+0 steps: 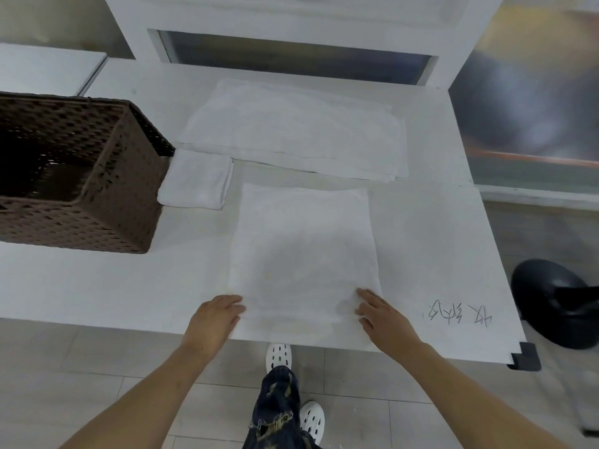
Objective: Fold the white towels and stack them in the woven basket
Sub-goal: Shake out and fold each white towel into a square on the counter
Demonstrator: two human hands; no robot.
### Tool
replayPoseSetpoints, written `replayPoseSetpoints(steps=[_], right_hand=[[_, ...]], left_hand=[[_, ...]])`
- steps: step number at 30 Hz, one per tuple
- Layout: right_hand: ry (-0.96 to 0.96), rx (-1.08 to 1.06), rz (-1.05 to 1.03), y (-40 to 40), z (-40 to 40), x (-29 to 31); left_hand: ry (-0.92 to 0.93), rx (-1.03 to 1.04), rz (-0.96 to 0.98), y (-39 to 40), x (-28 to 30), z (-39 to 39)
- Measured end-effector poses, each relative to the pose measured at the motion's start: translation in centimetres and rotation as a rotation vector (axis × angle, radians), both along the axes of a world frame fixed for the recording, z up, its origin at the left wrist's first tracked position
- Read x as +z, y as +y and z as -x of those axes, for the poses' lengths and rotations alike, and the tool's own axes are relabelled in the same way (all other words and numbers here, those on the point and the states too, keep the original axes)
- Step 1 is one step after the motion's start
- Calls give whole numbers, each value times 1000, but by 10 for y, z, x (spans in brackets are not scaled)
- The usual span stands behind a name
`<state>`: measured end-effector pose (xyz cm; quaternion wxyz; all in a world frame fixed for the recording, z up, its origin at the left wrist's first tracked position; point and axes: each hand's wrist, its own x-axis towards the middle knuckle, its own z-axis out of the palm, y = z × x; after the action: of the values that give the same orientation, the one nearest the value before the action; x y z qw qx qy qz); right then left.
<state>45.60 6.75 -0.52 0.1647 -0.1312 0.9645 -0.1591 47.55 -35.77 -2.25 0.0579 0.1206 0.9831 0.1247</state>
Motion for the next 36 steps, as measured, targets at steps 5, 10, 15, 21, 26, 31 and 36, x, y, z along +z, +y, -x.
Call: replayPoseSetpoints(steps=[5,10,15,21,26,31,36], right_hand=[[-92,-208,192,1,6,31],[-203,-363,377,10,23,80],[-162,-496,556,16,65,111],[-123,-584,587,8,132,123],[-75,-606,564,4,188,116],[-113,-545,345,5,233,88],[76,-344,29,4,247,59]], left_hand=[[-29,43,-134,1,29,14],[-54,200,-335,0,65,43],[-79,314,-487,5,100,91],[-99,362,-592,11,109,165],[-128,384,-609,14,109,222],[-156,306,-482,12,89,265],[-80,243,-248,10,60,286]])
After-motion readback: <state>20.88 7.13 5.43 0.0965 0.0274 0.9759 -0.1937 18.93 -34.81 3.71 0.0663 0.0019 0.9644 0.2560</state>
